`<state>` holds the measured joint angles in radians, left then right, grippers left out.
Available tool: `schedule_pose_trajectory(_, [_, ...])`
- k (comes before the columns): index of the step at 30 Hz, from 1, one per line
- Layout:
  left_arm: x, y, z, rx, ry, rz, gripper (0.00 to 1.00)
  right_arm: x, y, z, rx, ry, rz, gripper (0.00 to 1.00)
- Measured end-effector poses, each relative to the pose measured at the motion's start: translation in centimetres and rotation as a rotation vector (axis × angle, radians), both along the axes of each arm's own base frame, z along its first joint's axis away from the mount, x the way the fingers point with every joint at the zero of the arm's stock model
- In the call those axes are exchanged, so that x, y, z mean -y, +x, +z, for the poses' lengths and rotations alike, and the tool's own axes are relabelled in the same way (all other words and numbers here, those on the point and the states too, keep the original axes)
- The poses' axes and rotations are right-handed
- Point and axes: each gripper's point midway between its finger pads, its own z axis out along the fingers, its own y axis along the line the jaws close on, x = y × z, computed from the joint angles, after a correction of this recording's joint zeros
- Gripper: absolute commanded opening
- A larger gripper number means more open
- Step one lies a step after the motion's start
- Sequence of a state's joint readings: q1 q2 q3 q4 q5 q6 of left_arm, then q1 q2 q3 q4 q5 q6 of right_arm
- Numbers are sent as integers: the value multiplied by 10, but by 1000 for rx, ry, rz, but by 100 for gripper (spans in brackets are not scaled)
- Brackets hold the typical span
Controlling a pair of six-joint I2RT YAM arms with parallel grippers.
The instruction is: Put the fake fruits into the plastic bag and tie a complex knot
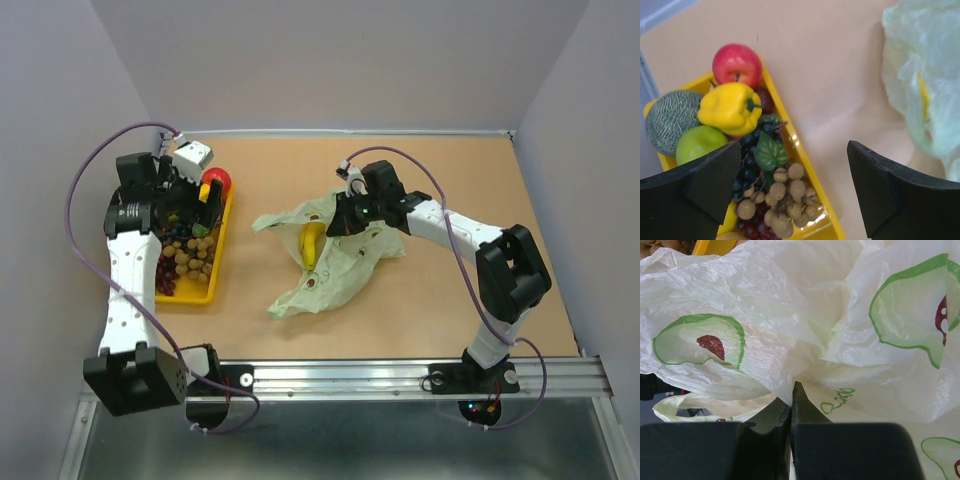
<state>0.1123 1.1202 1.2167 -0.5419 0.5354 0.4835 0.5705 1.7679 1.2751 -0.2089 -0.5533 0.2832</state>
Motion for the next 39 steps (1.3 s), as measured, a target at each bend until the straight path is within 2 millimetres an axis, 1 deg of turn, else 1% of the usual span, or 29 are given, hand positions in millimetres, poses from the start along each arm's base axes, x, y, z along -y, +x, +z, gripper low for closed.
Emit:
schedule_pose_trajectory(3, [-29, 6, -34, -123, 60, 10, 98, 0, 0, 0, 0, 0, 0, 0])
schedule_pose_trajectory(4, [-34, 5, -43, -152, 78, 6, 98, 0, 0, 0, 1, -1, 0, 0])
schedule_pose_trajectory(6, [-50, -4, -62, -227, 128, 0, 97, 0, 0, 0, 4, -2, 2, 0])
schedule_pose_trajectory(9, [-66, -20, -75, -275, 222, -24, 97, 1, 1, -1, 15, -8, 4, 1])
schedule_pose_trajectory(13, [-76, -44, -94, -330, 327, -64, 97, 1, 2, -1, 24, -11, 9, 0])
schedule_pose_trajectory(14, [-77, -47, -98, -340, 338, -71, 94, 1, 2, -1, 23, -11, 10, 0])
schedule_pose_trajectory(16, [-81, -52, -109, -370, 367, -85, 92, 1, 1, -1, 22, -9, 12, 0])
schedule_pose_trajectory(18, [-85, -55, -120, -403, 390, -92, 90, 1, 0, -1, 20, -7, 15, 0])
schedule_pose_trajectory(22, [-93, -53, -139, -456, 413, -88, 86, 0, 0, -1, 18, -5, 18, 1])
schedule_pose_trajectory(26, [-100, -47, -146, -468, 432, -73, 80, 0, 0, -1, 17, -5, 19, 0])
schedule_pose_trajectory(29, [-101, -43, -150, -472, 434, -69, 66, 0, 0, -1, 17, -5, 19, 0])
schedule_pose_trajectory(30, [-102, -43, -152, -474, 433, -68, 56, 0, 0, -1, 17, -5, 19, 0])
schedule_pose_trajectory(31, [-102, -43, -154, -477, 431, -66, 50, 0, 0, -1, 18, -5, 19, 0])
schedule_pose_trajectory(32, [-102, -43, -157, -485, 428, -67, 41, 0, 0, -1, 18, -6, 19, 1])
schedule_pose_trajectory(35, [-101, -44, -161, -500, 421, -69, 25, 0, 0, -1, 20, -7, 20, 0])
schedule_pose_trajectory(36, [-100, -44, -161, -501, 416, -71, 15, 1, 0, -1, 20, -7, 20, 0])
schedule_pose_trajectory(37, [-100, -45, -161, -503, 414, -73, 10, 1, 0, -1, 21, -7, 21, 0])
schedule_pose_trajectory(38, [-98, -46, -161, -507, 408, -78, 3, 1, 0, -1, 22, -8, 21, 0])
schedule_pose_trajectory(39, [-96, -48, -161, -512, 399, -81, 1, 1, 0, -1, 23, -8, 22, 1])
